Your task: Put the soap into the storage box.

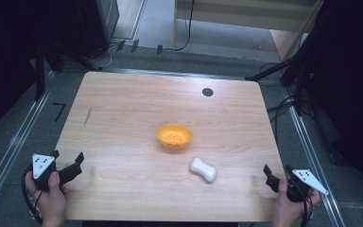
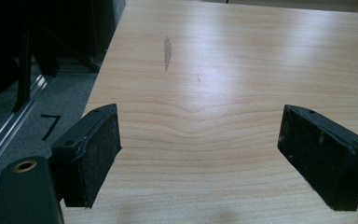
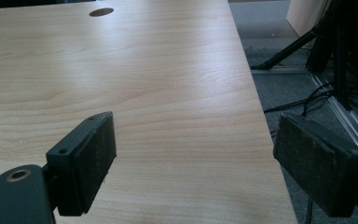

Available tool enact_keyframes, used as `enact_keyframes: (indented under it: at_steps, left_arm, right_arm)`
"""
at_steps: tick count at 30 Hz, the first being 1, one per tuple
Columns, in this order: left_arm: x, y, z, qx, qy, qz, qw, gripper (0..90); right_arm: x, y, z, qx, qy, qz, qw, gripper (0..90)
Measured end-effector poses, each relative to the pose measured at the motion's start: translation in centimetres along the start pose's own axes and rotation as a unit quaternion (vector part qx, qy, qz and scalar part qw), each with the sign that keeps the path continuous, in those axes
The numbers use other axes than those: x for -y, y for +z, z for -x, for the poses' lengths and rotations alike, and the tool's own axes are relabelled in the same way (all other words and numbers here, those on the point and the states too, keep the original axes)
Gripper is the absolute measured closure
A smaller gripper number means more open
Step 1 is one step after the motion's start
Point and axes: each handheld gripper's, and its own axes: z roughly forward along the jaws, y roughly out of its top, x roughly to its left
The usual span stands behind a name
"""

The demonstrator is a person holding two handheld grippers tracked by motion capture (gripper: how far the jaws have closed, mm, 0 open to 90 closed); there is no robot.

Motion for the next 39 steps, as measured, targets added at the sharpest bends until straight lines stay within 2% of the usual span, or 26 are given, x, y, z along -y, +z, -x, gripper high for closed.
enact_keyframes:
  at_steps: [7,10,12,13,14,15,17,18,19,21,22,23,25,26,27,28,29,30,31,32,33,34,35,37,38,39]
  left_arm:
    - [0.0,0.1,0.2,-0.009,0.002,-0.006,0.9999,13.6]
    - [0.0,0.1,0.5,-0.029,0.005,-0.004,0.9996,13.6]
    - [0.0,0.2,0.8,-0.038,0.017,-0.008,0.9991,13.6]
    - [-0.1,0.3,0.9,-0.035,0.024,-0.012,0.9990,13.6]
    - [-0.1,0.4,0.9,-0.030,0.029,-0.015,0.9990,13.6]
    - [-0.1,0.4,1.0,-0.027,0.035,-0.018,0.9989,13.6]
    - [-0.1,0.4,1.0,-0.021,0.041,-0.015,0.9988,13.6]
    - [0.0,0.3,1.1,-0.022,0.040,-0.011,0.9989,13.6]
    - [0.0,0.2,1.0,-0.022,0.038,-0.008,0.9990,13.6]
    - [0.0,0.2,0.8,-0.022,0.024,-0.006,0.9994,13.6]
    - [0.0,0.2,0.6,-0.023,0.012,-0.006,0.9996,13.6]
    - [0.0,0.2,0.6,-0.023,0.012,-0.006,0.9996,13.7]
    - [0.0,0.2,0.5,-0.021,0.008,-0.004,0.9997,13.7]
    - [0.0,0.2,0.5,-0.018,0.009,-0.006,0.9998,13.8]
    - [0.0,0.2,0.5,-0.018,0.009,-0.006,0.9998,13.7]
    - [0.0,0.2,0.5,-0.018,0.011,-0.007,0.9997,13.8]
    - [0.0,0.2,0.5,-0.018,0.011,-0.007,0.9997,13.8]
    - [0.0,0.2,0.5,-0.018,0.010,-0.007,0.9998,13.8]
    - [0.0,0.2,0.5,-0.018,0.010,-0.007,0.9998,13.8]
    - [-0.1,0.2,0.5,-0.018,0.008,-0.009,0.9998,13.8]
    - [-0.1,0.2,0.5,-0.018,0.008,-0.009,0.9998,13.8]
    - [-0.1,0.3,0.5,-0.017,0.008,-0.011,0.9998,13.8]
    - [-0.1,0.3,0.5,-0.017,0.008,-0.011,0.9998,13.8]
    - [-0.1,0.3,0.5,-0.017,0.010,-0.010,0.9998,13.8]
    - [-0.1,0.2,0.5,-0.016,0.011,-0.009,0.9998,13.8]
    - [-0.1,0.2,0.5,-0.016,0.011,-0.009,0.9998,13.8]
  right_arm:
    - [-0.1,0.2,0.0,-0.013,0.000,-0.017,0.9998,14.5]
    - [-0.6,0.5,-0.5,-0.013,-0.033,-0.040,0.9986,14.5]
    - [-0.8,0.6,-0.7,-0.018,-0.039,-0.044,0.9981,14.6]
    - [-1.0,0.7,-0.9,-0.022,-0.046,-0.052,0.9974,14.6]
    - [-1.5,0.8,-1.3,-0.030,-0.067,-0.065,0.9952,14.8]
    - [-1.5,0.8,-1.3,-0.030,-0.067,-0.065,0.9952,14.8]
    - [-1.9,0.9,-1.8,-0.038,-0.090,-0.078,0.9922,15.0]
    - [-2.4,1.0,-2.3,-0.048,-0.112,-0.096,0.9879,15.4]
    - [-2.4,1.0,-2.3,-0.048,-0.112,-0.096,0.9879,15.4]
    - [-2.9,1.1,-2.6,-0.068,-0.123,-0.114,0.9836,16.2]
    - [-3.2,1.4,-3.0,-0.077,-0.139,-0.135,0.9780,16.7]
    - [-3.2,1.4,-3.0,-0.077,-0.139,-0.135,0.9780,16.7]
    - [-3.5,1.7,-3.4,-0.098,-0.150,-0.156,0.9714,18.9]
    - [-3.8,2.0,-3.9,-0.112,-0.164,-0.173,0.9647,19.1]
    - [-3.8,2.0,-3.9,-0.112,-0.164,-0.173,0.9647,19.1]
    - [-4.1,2.2,-4.4,-0.121,-0.176,-0.187,0.9589,20.2]
    - [-4.1,2.2,-4.4,-0.121,-0.176,-0.187,0.9589,20.2]
    - [-4.3,2.4,-4.9,-0.131,-0.185,-0.196,0.9540,20.6]
    - [-4.3,2.4,-4.9,-0.131,-0.185,-0.196,0.9540,20.6]
    - [-4.6,2.5,-5.3,-0.137,-0.195,-0.205,0.9493,21.4]
    - [-4.6,2.5,-5.3,-0.137,-0.195,-0.205,0.9493,21.4]
    - [-4.9,2.6,-5.8,-0.145,-0.210,-0.213,0.9432,22.6]
    - [-4.9,2.6,-5.8,-0.145,-0.210,-0.213,0.9432,22.6]
    - [-5.2,2.6,-6.2,-0.152,-0.225,-0.223,0.9364,23.5]
    - [-5.4,2.8,-6.7,-0.160,-0.238,-0.232,0.9295,24.2]
    - [-5.4,2.8,-6.7,-0.160,-0.238,-0.232,0.9295,24.2]
